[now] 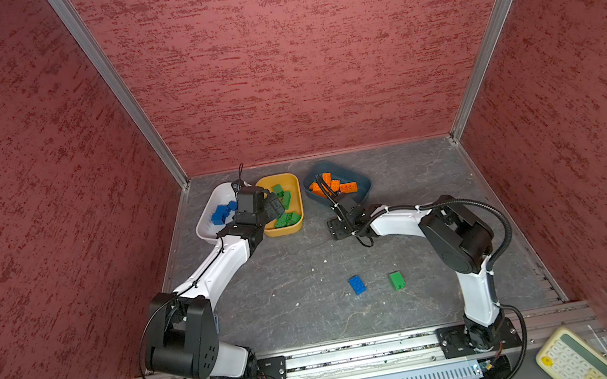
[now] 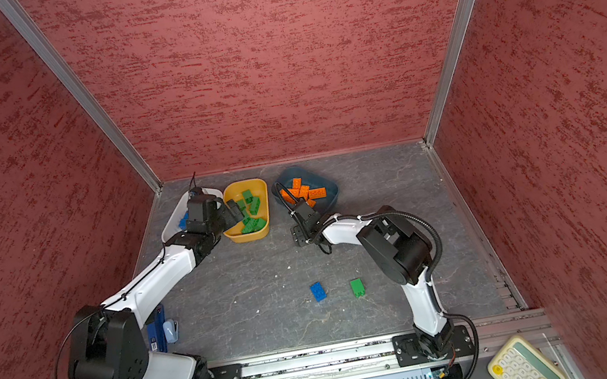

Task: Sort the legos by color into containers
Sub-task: 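Move the right gripper to the loose orange brick beside the teal tub and grasp it, then lift the orange brick into the teal tub and open the right gripper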

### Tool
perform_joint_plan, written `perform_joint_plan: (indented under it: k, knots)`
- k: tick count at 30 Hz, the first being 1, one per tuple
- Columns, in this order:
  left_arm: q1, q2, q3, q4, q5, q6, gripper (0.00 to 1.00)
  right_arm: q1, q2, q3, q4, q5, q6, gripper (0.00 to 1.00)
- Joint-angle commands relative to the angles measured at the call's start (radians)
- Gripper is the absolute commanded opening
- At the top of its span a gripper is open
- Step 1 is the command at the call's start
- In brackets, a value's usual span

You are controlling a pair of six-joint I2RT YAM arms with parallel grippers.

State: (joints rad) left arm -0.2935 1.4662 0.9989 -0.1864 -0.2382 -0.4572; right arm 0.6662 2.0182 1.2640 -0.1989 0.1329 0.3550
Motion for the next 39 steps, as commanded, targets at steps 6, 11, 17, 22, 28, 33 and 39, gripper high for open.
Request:
perform_joint_plan:
  k: [6, 11, 17, 22, 28, 33, 39]
  knots:
    - [-0.009, -0.030, 0.012, -0.014, 0.020, 0.088, 0.99, 0.022, 0.034, 0.029, -0.065, 0.090, -0.021, 0.51]
    - [-0.015, -0.039, 0.005, -0.021, 0.017, 0.095, 0.99, 0.050, 0.025, 0.007, -0.056, 0.074, -0.065, 0.34]
    - [-0.014, -0.058, 0.000, -0.033, -0.052, 0.045, 0.99, 0.056, -0.094, -0.116, 0.060, -0.032, -0.137, 0.24]
    - [-0.012, -0.066, 0.004, -0.057, -0.052, 0.042, 0.99, 0.056, -0.255, -0.202, 0.165, -0.067, -0.200, 0.20]
    - [-0.010, -0.059, 0.041, -0.134, 0.052, 0.024, 0.99, -0.021, -0.379, -0.237, 0.332, -0.140, -0.206, 0.19]
    - [-0.011, -0.053, 0.059, -0.176, 0.139, 0.022, 0.99, -0.151, -0.312, -0.154, 0.340, -0.235, -0.148, 0.19]
    - [-0.015, -0.056, 0.061, -0.161, 0.182, 0.047, 1.00, -0.261, -0.158, 0.027, 0.184, -0.315, -0.153, 0.20]
